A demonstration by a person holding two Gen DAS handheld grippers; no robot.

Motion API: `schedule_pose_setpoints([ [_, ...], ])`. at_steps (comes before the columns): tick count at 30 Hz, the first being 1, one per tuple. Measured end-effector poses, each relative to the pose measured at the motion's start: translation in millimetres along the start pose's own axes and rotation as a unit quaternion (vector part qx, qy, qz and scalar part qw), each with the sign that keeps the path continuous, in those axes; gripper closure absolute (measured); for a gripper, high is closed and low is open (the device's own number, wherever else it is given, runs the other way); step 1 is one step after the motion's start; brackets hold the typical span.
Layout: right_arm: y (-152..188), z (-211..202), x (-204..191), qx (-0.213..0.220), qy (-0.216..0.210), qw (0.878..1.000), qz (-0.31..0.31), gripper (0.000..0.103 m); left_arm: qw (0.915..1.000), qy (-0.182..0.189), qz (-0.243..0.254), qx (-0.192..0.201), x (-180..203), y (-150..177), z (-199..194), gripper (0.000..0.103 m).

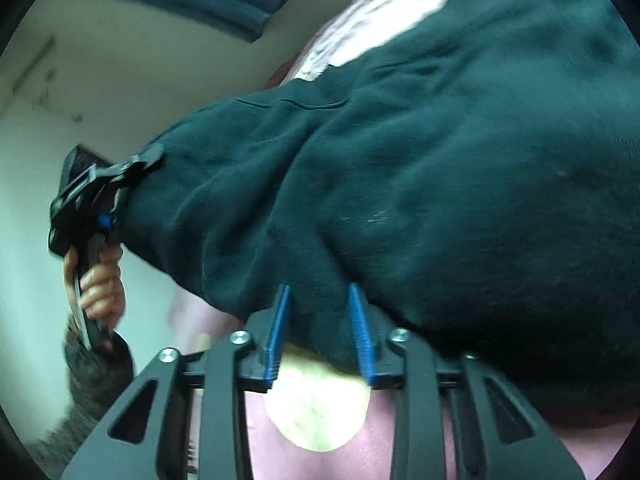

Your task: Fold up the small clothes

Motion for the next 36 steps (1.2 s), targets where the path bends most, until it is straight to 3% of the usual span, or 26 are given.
schedule_pose_setpoints([
  [7, 1, -18, -12, 0.004, 0.007, 1.0, -0.021, 0.066, 0.993, -0.009, 0.118, -0.006, 115, 16, 37, 0.083],
  [10, -2, -47, -9, 0.021, 0.008, 1.0, -0.021, 0.064, 0.9882, 0.0, 0.152, -0.017, 159, 35, 61, 0.083],
  [12, -5, -76, 2, 0.038, 0.02, 0.999, -0.021, 0.055, 0.9842, -0.012, 0.175, -0.024, 181, 48, 82, 0.083],
  [14, -8, -105, 18, 0.055, 0.038, 0.998, -0.021, 0.054, 0.9819, -0.005, 0.187, -0.033, 198, 62, 99, 0.086],
  [15, -9, -121, 29, 0.063, 0.048, 0.997, -0.016, 0.054, 0.9821, 0.012, 0.182, -0.045, 207, 73, 111, 0.103],
  [17, -10, -149, 51, 0.079, 0.065, 0.995, 0.002, 0.054, 0.9807, 0.033, 0.176, -0.077, 223, 98, 138, 0.103],
  [20, -13, -180, 76, 0.101, 0.075, 0.991, 0.036, 0.054, 0.9703, 0.012, 0.226, -0.086, 234, 130, 166, 0.103],
  [23, -14, -208, 91, 0.124, 0.072, 0.988, 0.056, 0.054, 0.9664, 0.011, 0.244, -0.08, 244, 147, 170, 0.102],
  [25, -16, -220, 93, 0.135, 0.064, 0.987, 0.055, 0.048, 0.968, 0.023, 0.243, -0.06, 248, 146, 155, 0.092],
  [27, -20, -225, 91, 0.142, 0.057, 0.987, 0.056, 0.044, 0.9683, 0.032, 0.246, -0.028, 256, 146, 128, 0.055],
  [29, -24, -225, 84, 0.149, 0.033, 0.986, 0.064, 0.041, 0.9643, 0.035, 0.262, 0.024, 256, 142, 89, 0.035],
  [32, -34, -208, 62, 0.142, 0.006, 0.987, 0.068, 0.037, 0.9579, 0.021, 0.277, 0.074, 244, 138, 47, 0.027],
  [36, -61, -182, 44, 0.124, -0.017, 0.99, 0.068, 0.032, 0.9498, -0.044, 0.281, 0.131, 191, 134, 8, 0.013],
])
Point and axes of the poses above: each gripper's, at about its wrist camera, not at the fingertips, and z roughly the way its jaws point, x to its right, y to its underside, the point moved 6 cm from there along z, roughly the way its jaws point, and after that the axes turned 14 degrees about x, right-handed, at the moved point
